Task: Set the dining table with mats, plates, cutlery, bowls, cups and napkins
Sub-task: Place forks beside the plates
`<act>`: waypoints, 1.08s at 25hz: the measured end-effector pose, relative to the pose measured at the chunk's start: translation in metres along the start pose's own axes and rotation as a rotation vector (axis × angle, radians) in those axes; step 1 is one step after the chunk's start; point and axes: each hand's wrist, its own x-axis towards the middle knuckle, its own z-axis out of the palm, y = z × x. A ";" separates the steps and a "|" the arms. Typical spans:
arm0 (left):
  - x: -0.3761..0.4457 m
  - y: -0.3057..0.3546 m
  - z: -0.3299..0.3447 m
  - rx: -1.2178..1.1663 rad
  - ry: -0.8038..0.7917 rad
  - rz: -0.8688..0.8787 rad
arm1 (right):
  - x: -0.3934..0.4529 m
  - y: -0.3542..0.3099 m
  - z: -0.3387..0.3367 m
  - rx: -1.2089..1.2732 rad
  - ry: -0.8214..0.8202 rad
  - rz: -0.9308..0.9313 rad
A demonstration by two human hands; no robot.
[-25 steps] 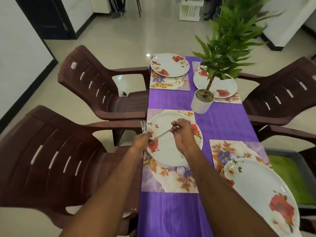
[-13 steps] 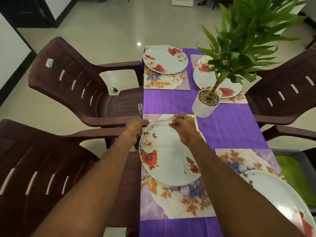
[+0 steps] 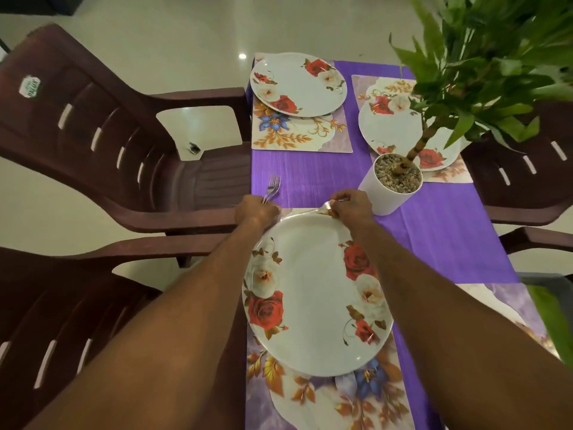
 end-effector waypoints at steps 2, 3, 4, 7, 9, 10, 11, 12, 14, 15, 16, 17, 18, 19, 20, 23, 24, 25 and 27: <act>0.001 0.003 0.004 0.077 -0.011 0.048 | 0.003 0.000 0.005 -0.037 0.011 0.012; 0.001 0.003 0.005 0.098 -0.011 0.063 | 0.004 -0.001 0.007 -0.061 0.012 0.013; 0.003 0.002 0.007 0.103 -0.003 0.074 | 0.005 -0.003 0.008 -0.090 0.007 0.008; 0.003 -0.003 0.008 0.111 0.022 0.126 | 0.004 -0.004 0.007 -0.185 -0.004 -0.021; 0.003 -0.006 0.010 0.121 0.038 0.174 | 0.001 0.000 0.005 -0.215 -0.012 -0.037; 0.003 -0.008 0.010 0.125 0.044 0.193 | 0.000 0.002 0.006 -0.221 -0.015 -0.045; 0.002 -0.009 0.011 0.126 0.051 0.208 | 0.000 0.004 0.007 -0.218 -0.010 -0.053; 0.002 -0.009 0.011 0.119 0.053 0.215 | 0.000 0.007 0.008 -0.211 -0.001 -0.055; 0.003 -0.011 0.011 0.112 0.051 0.226 | 0.001 0.010 0.010 -0.186 0.017 -0.036; 0.002 -0.011 0.012 0.112 0.052 0.234 | 0.000 0.011 0.010 -0.169 0.017 -0.025; 0.001 -0.011 0.012 0.111 0.054 0.239 | 0.000 0.011 0.010 -0.152 0.011 -0.019; 0.001 -0.012 0.012 0.108 0.058 0.242 | -0.001 0.012 0.009 -0.134 0.000 -0.014; 0.000 -0.012 0.012 0.107 0.061 0.245 | -0.002 0.013 0.009 -0.116 -0.009 -0.009; 0.000 -0.012 0.013 0.110 0.062 0.249 | -0.003 0.014 0.008 -0.099 -0.015 -0.003; -0.001 -0.012 0.013 0.118 0.062 0.255 | -0.004 0.016 0.007 -0.087 -0.019 0.001; -0.004 -0.014 0.014 0.122 0.073 0.262 | -0.008 0.019 0.004 -0.079 -0.026 -0.014; -0.005 -0.014 0.014 0.116 0.073 0.264 | -0.009 0.018 0.004 -0.084 -0.028 -0.024; -0.005 -0.014 0.014 0.111 0.069 0.267 | -0.010 0.018 0.003 -0.090 -0.029 -0.033; -0.006 -0.014 0.012 0.120 0.064 0.271 | -0.012 0.018 0.002 -0.100 -0.030 -0.050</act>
